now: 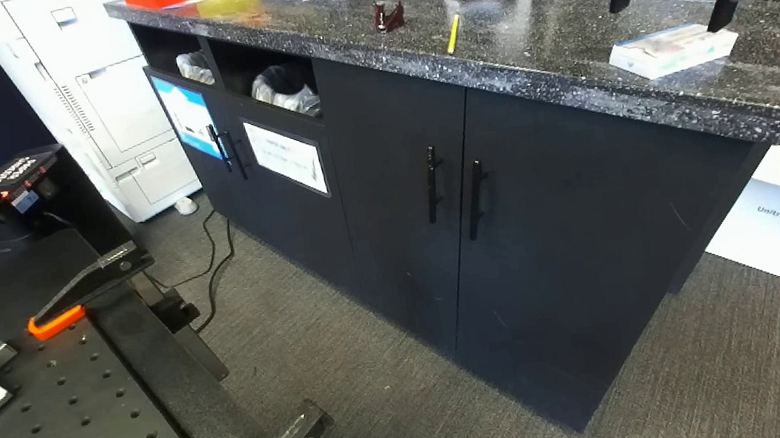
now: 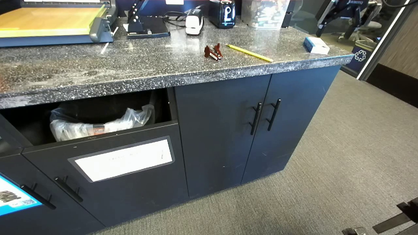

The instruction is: Pick up the small box and slightly move it to the left.

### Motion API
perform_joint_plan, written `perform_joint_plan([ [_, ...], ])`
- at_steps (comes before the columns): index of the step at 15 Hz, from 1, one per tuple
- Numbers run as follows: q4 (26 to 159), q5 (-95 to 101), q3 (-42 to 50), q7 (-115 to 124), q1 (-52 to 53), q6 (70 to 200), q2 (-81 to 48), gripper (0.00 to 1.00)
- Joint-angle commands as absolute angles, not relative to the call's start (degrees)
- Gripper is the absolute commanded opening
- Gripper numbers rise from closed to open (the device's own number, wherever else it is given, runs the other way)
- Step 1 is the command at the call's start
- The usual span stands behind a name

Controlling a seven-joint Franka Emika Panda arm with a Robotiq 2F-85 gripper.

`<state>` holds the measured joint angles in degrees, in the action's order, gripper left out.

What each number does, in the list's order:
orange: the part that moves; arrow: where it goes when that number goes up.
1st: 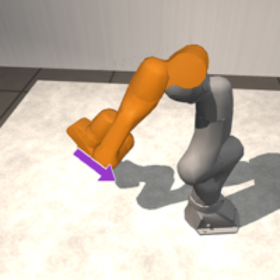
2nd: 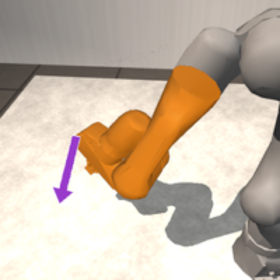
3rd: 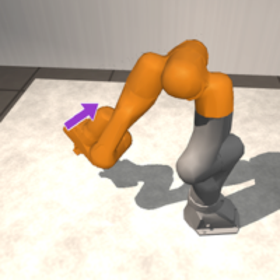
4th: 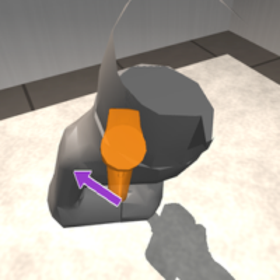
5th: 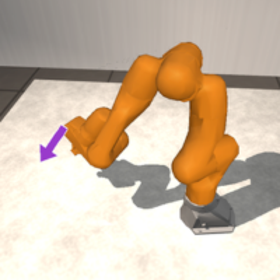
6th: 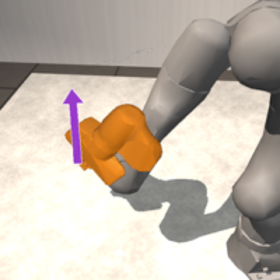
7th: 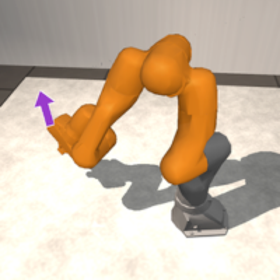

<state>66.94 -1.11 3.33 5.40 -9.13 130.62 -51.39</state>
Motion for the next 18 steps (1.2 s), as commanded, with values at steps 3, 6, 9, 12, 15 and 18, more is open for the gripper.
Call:
perform_joint_plan([
  [3,48.2,-3.2,2.8,5.7,-10.0,123.8,-63.7,1.00],
  [6,40.8,-3.2,2.6,6.0,-10.1,120.8,-68.6,1.00],
  [9,33.3,-2.7,2.4,6.5,-10.1,117.1,-73.4,0.75],
  [12,29.9,-2.6,2.5,6.9,-9.9,114.9,-75.0,0.59],
  [15,26.3,-2.5,2.4,6.8,-10.0,112.6,-75.5,0.36],
  [18,27.5,-2.5,1.6,6.0,-8.8,111.9,-72.8,0.34],
])
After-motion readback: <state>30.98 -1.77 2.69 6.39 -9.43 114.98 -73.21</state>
